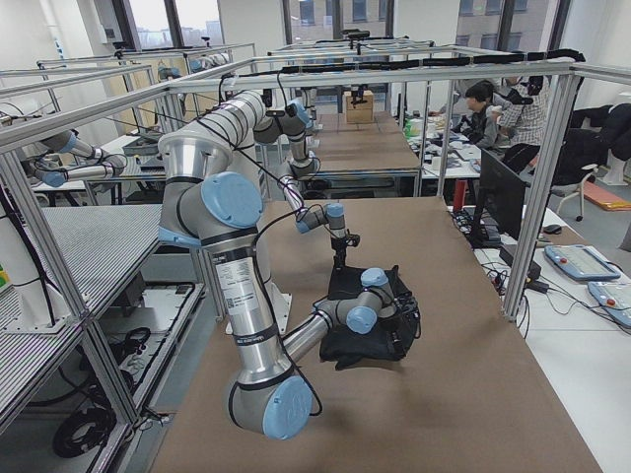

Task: Fold clothes
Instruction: 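Release the hem and move the left gripper to the folded shirt's near corner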

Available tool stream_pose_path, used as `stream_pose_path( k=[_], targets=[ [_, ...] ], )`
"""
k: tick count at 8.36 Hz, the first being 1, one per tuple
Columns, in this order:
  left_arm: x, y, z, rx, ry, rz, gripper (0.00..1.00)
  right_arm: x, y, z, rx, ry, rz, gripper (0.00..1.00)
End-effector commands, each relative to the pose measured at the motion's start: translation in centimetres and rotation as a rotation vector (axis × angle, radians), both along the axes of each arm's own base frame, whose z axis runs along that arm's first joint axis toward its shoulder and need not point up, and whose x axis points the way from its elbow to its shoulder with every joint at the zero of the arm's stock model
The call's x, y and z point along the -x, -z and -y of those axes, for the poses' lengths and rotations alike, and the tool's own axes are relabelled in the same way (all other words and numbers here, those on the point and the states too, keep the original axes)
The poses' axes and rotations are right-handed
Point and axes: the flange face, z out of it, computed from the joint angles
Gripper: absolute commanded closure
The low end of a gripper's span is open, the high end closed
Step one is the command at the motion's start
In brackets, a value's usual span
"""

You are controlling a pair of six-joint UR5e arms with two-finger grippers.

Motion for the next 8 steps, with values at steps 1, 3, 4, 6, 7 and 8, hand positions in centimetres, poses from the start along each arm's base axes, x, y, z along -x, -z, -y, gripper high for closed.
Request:
stream_pose_path(
  k=[1, 3, 4, 6, 7, 8],
  targets=[
    [0.4, -1.1, -0.5, 0.007, 0.001, 0.02, 0.52, 0.1, 0.0, -0.1, 0.004, -0.002, 0.003, 0.06],
    [0.7, -1.0, -0.6, 0.005, 0.004, 0.019, 0.85, 0.2, 0.1, -0.2, 0.005, -0.002, 0.005, 0.06],
    [1.2, -1.7, -0.8, 0.009, 0.007, 0.03, 1.0, 0.2, 0.0, -0.3, 0.006, -0.001, 0.004, 0.06],
    [2.1, -1.4, -1.0, -0.011, 0.029, 0.034, 1.0, 0.2, 0.0, -0.3, 0.005, -0.002, 0.007, 0.06],
    [2.4, -0.9, -1.0, -0.017, 0.029, 0.025, 1.0, 0.2, 0.0, -0.3, 0.005, -0.002, 0.007, 0.06],
    [2.5, -0.7, -0.6, -0.021, 0.032, 0.022, 1.0, 0.2, 0.0, -0.3, 0.005, -0.001, 0.005, 0.06]
  ],
)
